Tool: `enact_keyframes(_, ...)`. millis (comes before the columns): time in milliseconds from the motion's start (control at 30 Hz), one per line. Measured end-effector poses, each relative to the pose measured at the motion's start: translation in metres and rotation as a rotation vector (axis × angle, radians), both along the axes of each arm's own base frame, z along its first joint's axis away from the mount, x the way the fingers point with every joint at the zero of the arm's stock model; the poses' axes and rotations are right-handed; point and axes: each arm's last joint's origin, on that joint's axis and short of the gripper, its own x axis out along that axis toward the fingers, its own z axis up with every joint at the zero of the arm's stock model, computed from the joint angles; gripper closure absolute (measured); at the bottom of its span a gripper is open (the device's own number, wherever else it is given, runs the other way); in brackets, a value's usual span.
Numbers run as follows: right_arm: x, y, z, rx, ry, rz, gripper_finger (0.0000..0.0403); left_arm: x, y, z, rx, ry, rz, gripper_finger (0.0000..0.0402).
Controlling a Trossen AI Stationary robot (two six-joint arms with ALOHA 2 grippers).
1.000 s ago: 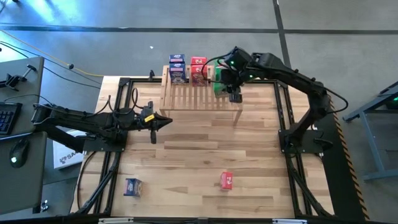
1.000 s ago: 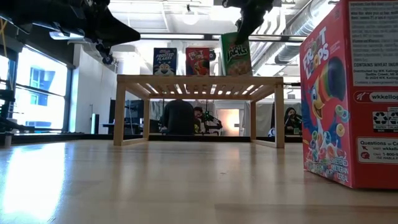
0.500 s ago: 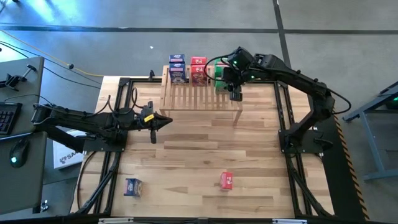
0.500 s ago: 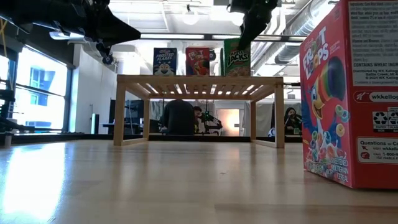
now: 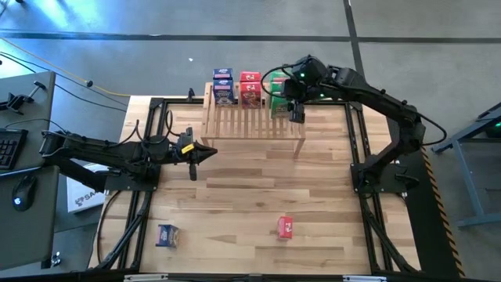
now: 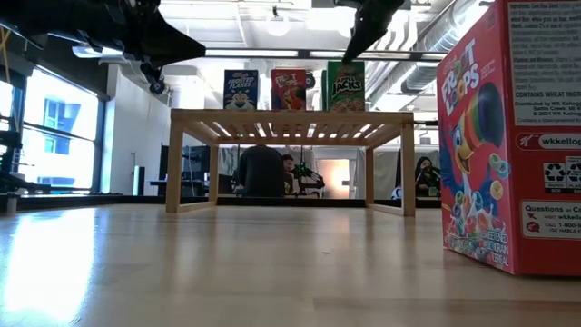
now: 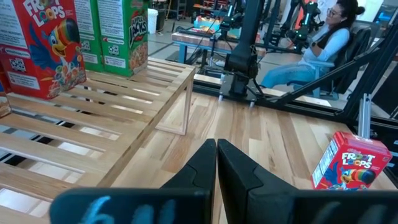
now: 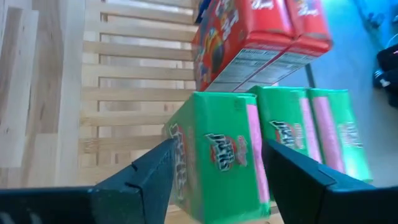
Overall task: Stack cereal on shelf
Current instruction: Put the green cereal box on the shelf aligned with the other green cereal boxes, then put the red cereal box on the shelf and align it with the other red cereal boxes
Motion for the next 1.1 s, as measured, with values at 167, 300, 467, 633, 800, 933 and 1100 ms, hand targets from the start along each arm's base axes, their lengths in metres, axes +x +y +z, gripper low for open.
enact_keyframes(167, -0.013, 0.016, 0.019, -0.056, -0.051, 0.008, 0.0185, 0.000, 0.000, 0.000, 0.005, 0.002, -0.008, 0.0394)
enact_keyframes(300, -0.030, 0.032, 0.037, -0.079, -0.114, 0.028, 0.0193, 0.000, 0.000, 0.000, -0.003, 0.002, -0.005, 0.0394)
enact_keyframes(467, -0.047, 0.037, 0.034, 0.008, -0.093, -0.050, 0.0249, 0.000, 0.004, 0.000, -0.025, -0.002, 0.023, 0.0394)
enact_keyframes(633, -0.051, 0.043, -0.010, 0.094, -0.040, -0.097, 0.0351, 0.004, 0.010, -0.004, -0.015, 0.025, 0.047, 0.0394)
enact_keyframes(800, -0.048, 0.063, -0.057, 0.172, -0.158, -0.064, 0.0389, 0.012, 0.014, -0.010, -0.008, 0.054, 0.001, 0.0394)
enact_keyframes(933, -0.045, 0.088, -0.075, 0.222, -0.209, -0.074, 0.0388, 0.021, 0.014, -0.012, 0.026, 0.022, -0.095, 0.0394)
enact_keyframes(1100, -0.040, 0.125, -0.079, 0.338, -0.242, -0.148, 0.0399, 0.031, 0.018, -0.013, 0.085, -0.018, -0.143, 0.0394)
